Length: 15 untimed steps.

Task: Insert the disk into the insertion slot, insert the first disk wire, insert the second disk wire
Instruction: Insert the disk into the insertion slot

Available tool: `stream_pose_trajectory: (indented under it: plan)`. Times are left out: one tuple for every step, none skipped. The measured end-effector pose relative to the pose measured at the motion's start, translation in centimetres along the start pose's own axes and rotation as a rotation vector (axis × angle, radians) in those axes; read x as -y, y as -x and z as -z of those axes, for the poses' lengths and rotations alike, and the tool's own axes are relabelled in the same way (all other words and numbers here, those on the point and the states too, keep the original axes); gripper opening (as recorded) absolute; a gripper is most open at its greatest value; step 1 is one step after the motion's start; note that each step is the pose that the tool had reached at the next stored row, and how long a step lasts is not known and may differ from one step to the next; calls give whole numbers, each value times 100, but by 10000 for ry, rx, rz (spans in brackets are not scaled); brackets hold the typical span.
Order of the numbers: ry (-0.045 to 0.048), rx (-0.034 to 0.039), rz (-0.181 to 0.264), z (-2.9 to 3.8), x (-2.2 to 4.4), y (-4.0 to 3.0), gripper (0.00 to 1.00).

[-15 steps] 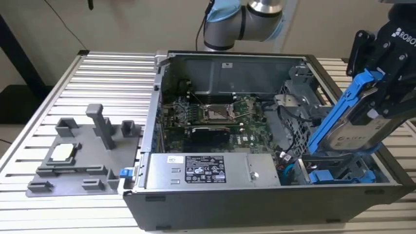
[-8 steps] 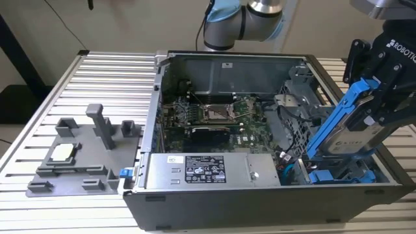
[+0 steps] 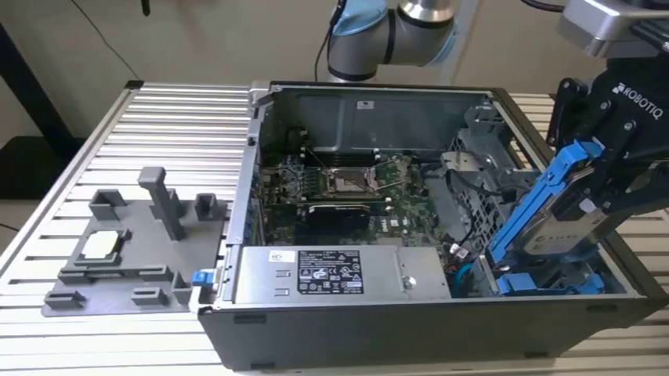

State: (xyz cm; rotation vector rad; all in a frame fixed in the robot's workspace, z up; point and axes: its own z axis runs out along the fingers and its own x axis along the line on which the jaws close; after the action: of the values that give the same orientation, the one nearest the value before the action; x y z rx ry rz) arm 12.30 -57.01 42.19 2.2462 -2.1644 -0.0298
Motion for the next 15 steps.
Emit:
stream_pose_trajectory:
  plan:
    - [-1,0,11,-14,2,0,33]
    - [-1,-1,19,-26,2,0,33]
    - [-1,-2,27,-36,3,0,33]
    - [0,-1,32,-46,5,-1,33]
    - [-1,1,37,-58,6,-2,33]
    - [-1,-1,41,-67,7,-4,33]
    - [-1,-1,44,-77,9,-5,33]
    - [-1,0,48,-87,10,-5,33]
    - [-1,-2,53,-96,11,-6,33]
    - [-1,-2,60,-106,14,-7,33]
    - [0,-5,64,-113,17,-8,33]
    - [0,-7,69,-120,19,-8,33]
    - [1,-7,74,-128,22,-9,33]
    - [1,-4,78,-138,24,-10,33]
    - [2,-7,78,-150,24,-10,33]
